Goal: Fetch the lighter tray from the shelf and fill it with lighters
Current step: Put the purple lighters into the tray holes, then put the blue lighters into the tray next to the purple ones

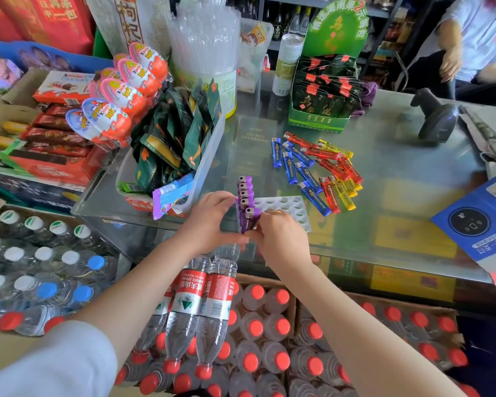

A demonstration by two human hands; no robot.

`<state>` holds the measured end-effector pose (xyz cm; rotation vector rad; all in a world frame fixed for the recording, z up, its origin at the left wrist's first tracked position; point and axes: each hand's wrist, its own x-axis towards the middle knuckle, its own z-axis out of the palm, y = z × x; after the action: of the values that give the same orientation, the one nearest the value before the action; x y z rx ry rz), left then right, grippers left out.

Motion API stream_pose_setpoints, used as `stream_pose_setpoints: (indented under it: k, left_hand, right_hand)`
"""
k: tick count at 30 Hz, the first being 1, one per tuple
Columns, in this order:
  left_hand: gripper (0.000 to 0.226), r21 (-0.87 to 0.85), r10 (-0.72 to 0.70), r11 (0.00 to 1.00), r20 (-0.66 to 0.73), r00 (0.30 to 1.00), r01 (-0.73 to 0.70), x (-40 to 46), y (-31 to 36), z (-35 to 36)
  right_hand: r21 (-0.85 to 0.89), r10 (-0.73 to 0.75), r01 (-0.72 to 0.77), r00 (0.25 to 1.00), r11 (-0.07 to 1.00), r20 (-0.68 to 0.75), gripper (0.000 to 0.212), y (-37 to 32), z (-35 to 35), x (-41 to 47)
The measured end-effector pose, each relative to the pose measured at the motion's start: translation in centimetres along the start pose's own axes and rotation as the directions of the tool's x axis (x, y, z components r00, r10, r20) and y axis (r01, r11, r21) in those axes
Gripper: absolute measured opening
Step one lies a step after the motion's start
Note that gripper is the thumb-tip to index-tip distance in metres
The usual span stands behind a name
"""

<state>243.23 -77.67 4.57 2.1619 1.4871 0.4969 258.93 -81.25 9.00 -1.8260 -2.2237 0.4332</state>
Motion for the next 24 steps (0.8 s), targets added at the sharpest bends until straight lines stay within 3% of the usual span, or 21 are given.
stream_pose_setpoints:
  k: [4,8,13,17,20,22,24]
  left_hand:
    - [0.086,0.030,0.021,0.999,0.009,1.000,-0.022,0.0,0.0,-0.1]
    - [0.085,0.076,0.037,0.997,-0.028,0.999,-0.035,0.0,-0.1,0.3]
    - [0.084,0.042,0.036,0.998,-0.019,0.999,-0.035,0.2,-0.4,0.2]
    - [0.085,0.021,-0.012,1.000,0.012,1.000,0.012,0.5,0.0,-0.1]
    - [0.092,0.005,-0.045,0.999,0.016,0.999,0.045,0.5,0.1,0.0]
    - [0.092,-0.063,-0.062,0.996,0.007,0.998,0.062,0.5,0.2,0.1]
    - [0.088,-0.113,-0.057,0.992,0.011,0.998,0.058,0.6,0.3,0.2]
  right_hand:
    - [0.087,0.057,-0.062,0.996,0.994,0.064,0.026,0.5,-0.4,0.5]
    - [-0.018,-0.024,0.027,0.994,0.999,0.107,0.025,0.8,-0.5,0.6]
    - [-0.072,-0.034,0.037,0.998,0.997,0.044,0.025,0.5,0.5,0.5]
    - [0.168,0.007,-0.020,0.997,0.986,0.077,0.036,2.7,0.0,0.3]
    - [0.248,0.100,-0.080,0.993,0.966,-0.067,0.023,5.9,-1.1,0.6]
    - [0.210,0.188,-0.142,0.958,0.967,-0.218,0.020,7.8,-1.5,1.1]
    - [0.123,0.229,-0.203,0.936,0.972,-0.268,0.023,8.9,-1.6,1.8]
